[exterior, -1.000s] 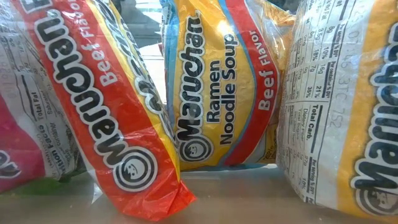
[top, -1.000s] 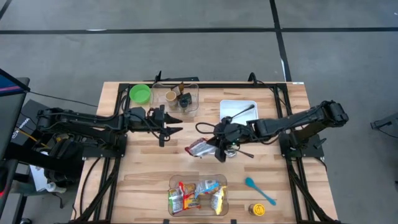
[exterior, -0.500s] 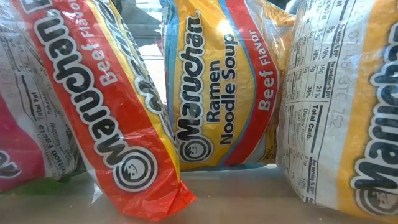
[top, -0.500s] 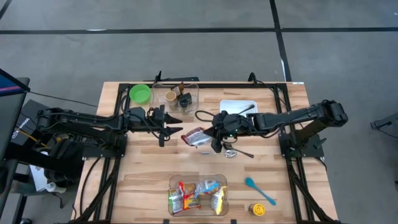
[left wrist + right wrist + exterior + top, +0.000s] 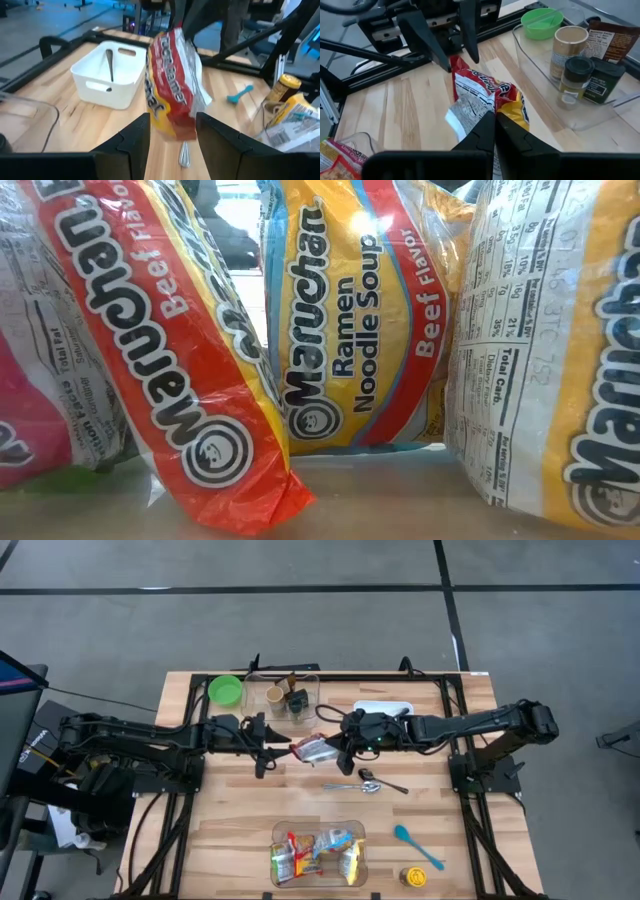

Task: Pick & Place Food Item
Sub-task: Put the red noodle pack into the bottom transparent bin

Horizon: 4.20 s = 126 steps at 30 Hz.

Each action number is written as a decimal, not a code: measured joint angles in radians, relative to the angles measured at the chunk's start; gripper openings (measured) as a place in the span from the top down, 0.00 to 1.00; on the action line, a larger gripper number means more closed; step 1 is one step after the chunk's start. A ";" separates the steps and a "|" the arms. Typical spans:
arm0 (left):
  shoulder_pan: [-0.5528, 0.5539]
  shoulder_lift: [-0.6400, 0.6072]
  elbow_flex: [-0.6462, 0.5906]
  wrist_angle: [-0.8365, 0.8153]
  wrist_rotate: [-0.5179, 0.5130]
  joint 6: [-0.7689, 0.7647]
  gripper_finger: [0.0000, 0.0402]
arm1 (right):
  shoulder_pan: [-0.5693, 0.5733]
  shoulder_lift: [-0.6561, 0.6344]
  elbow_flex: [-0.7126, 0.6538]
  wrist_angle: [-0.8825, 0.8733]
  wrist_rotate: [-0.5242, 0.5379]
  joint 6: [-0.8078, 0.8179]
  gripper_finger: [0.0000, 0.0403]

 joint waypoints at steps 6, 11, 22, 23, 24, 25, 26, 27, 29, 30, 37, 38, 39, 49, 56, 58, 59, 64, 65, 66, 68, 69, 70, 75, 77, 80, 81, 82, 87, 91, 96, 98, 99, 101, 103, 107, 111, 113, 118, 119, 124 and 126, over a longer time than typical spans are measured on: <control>0.000 0.000 0.000 -0.037 0.000 -0.001 0.62 | 0.000 0.000 0.000 0.002 0.000 0.000 0.99; 0.000 0.000 0.000 -0.038 0.000 0.000 0.62 | 0.003 0.000 0.000 0.005 0.000 0.000 0.99; 0.000 0.028 0.000 -0.012 0.000 0.001 0.56 | 0.003 0.000 0.000 0.009 -0.003 0.000 0.99; 0.000 0.034 0.000 -0.009 0.000 0.001 0.54 | 0.003 0.000 0.000 0.009 -0.003 0.000 0.99; 0.000 0.037 -0.001 -0.010 0.000 0.001 0.52 | 0.003 0.000 0.000 0.010 -0.003 0.000 0.99; 0.000 0.046 -0.001 0.006 0.000 0.001 0.50 | 0.003 0.000 0.000 0.013 -0.003 0.000 0.99; 0.000 0.055 0.000 0.024 0.001 0.001 0.48 | 0.003 0.000 0.000 0.014 -0.003 0.000 0.99; 0.000 0.061 0.000 0.028 0.001 0.001 0.46 | 0.003 0.000 0.000 0.015 -0.003 0.000 0.99; 0.000 0.075 0.000 0.034 0.001 0.000 0.42 | 0.003 0.000 0.000 0.016 -0.004 0.000 0.99; 0.000 0.085 -0.001 0.048 0.001 0.000 0.41 | 0.003 0.000 0.000 0.016 -0.004 0.000 0.99; 0.000 0.137 0.000 0.127 0.001 -0.001 0.36 | 0.003 0.000 0.000 0.016 -0.004 0.000 0.99; 0.000 0.142 0.000 0.133 0.001 0.000 0.36 | 0.003 0.000 0.000 0.016 -0.004 0.000 0.99; 0.000 0.144 -0.001 0.130 0.001 0.000 0.36 | 0.003 0.000 0.000 0.016 -0.004 0.000 0.99; 0.000 0.148 -0.001 0.132 0.001 -0.001 0.54 | 0.003 0.000 0.000 0.016 -0.004 0.000 0.99; 0.000 0.148 -0.001 0.132 0.001 -0.020 0.71 | 0.003 0.000 0.000 0.016 -0.005 0.000 0.99; 0.000 0.148 -0.001 0.132 0.001 -0.031 0.75 | 0.003 0.000 0.000 0.016 -0.005 0.001 0.99; 0.000 0.148 -0.001 0.132 0.000 -0.034 0.77 | 0.003 0.000 0.000 0.016 -0.005 0.000 0.99; 0.000 0.148 -0.001 0.131 0.000 -0.035 0.88 | 0.003 0.000 0.000 0.015 -0.007 0.000 0.99; 0.000 0.148 -0.001 0.131 0.000 -0.035 0.90 | 0.003 0.000 0.000 0.015 -0.007 0.001 0.99; 0.000 0.148 -0.001 0.130 0.000 -0.035 0.92 | 0.003 0.000 0.000 0.015 -0.007 0.001 0.99; 0.000 0.148 -0.001 0.131 -0.001 -0.036 0.95 | 0.003 0.000 0.000 0.015 -0.007 0.001 0.99; 0.000 0.148 -0.001 0.133 0.000 -0.035 0.97 | 0.003 0.000 0.000 0.015 -0.008 0.000 0.99; 0.000 0.148 -0.001 0.133 0.000 -0.036 0.98 | 0.003 0.000 0.000 0.015 -0.009 0.001 0.99; 0.000 0.148 -0.001 0.134 0.000 -0.036 1.00 | 0.003 0.000 0.000 0.014 -0.012 0.001 0.99; 0.000 0.148 -0.001 0.134 0.000 -0.035 1.00 | 0.003 0.000 0.000 0.015 -0.027 0.001 0.99; 0.000 0.148 -0.001 0.134 0.000 -0.035 1.00 | 0.003 0.000 0.000 0.014 -0.030 0.001 0.99; 0.000 0.148 -0.001 0.135 0.000 -0.035 1.00 | 0.003 0.000 0.000 0.014 -0.030 0.001 0.99; 0.000 0.148 -0.001 0.135 0.000 -0.035 1.00 | 0.003 0.000 0.000 0.012 -0.030 0.001 0.99; 0.000 0.148 -0.001 0.138 0.000 -0.035 1.00 | 0.003 0.000 0.000 -0.003 -0.030 -0.006 0.95; 0.000 0.147 -0.001 0.141 0.000 -0.035 1.00 | 0.003 0.000 0.000 -0.007 -0.031 -0.052 0.86; 0.000 0.147 -0.001 0.141 0.000 -0.035 1.00 | 0.002 0.000 0.000 -0.010 -0.031 -0.064 0.78; 0.000 0.147 -0.001 0.140 0.000 -0.035 1.00 | 0.003 0.000 0.000 -0.021 -0.031 -0.082 0.76; 0.000 0.146 -0.001 0.140 0.000 -0.035 1.00 | 0.003 0.000 0.000 -0.026 -0.030 -0.085 0.75; 0.000 0.146 -0.001 0.140 0.000 -0.035 1.00 | 0.002 0.000 0.000 -0.034 -0.030 -0.085 0.73; 0.000 0.146 -0.001 0.140 0.000 -0.035 1.00 | 0.003 0.000 0.000 -0.039 -0.030 -0.085 0.70; 0.000 0.146 -0.001 0.140 0.000 -0.035 1.00 | 0.003 0.000 0.000 -0.043 -0.030 -0.086 0.65; 0.000 0.146 -0.001 0.140 0.001 -0.037 1.00 | 0.003 -0.019 -0.001 -0.055 -0.030 -0.104 0.61; 0.000 0.142 -0.001 0.136 0.007 -0.051 1.00 | 0.003 -0.043 -0.001 -0.074 -0.030 -0.105 0.61; -0.005 0.130 -0.001 0.139 0.028 -0.054 1.00 | 0.011 -0.135 -0.001 -0.101 -0.023 -0.112 0.62; -0.010 0.129 -0.001 0.140 0.030 -0.054 1.00 | 0.013 -0.151 -0.001 -0.108 -0.022 -0.113 0.63; -0.053 0.129 -0.001 0.168 0.037 -0.054 1.00 | 0.026 -0.206 -0.001 -0.182 0.056 -0.115 0.67; -0.074 0.129 -0.001 0.215 0.071 -0.054 1.00 | 0.031 -0.211 -0.001 -0.222 0.123 -0.114 0.69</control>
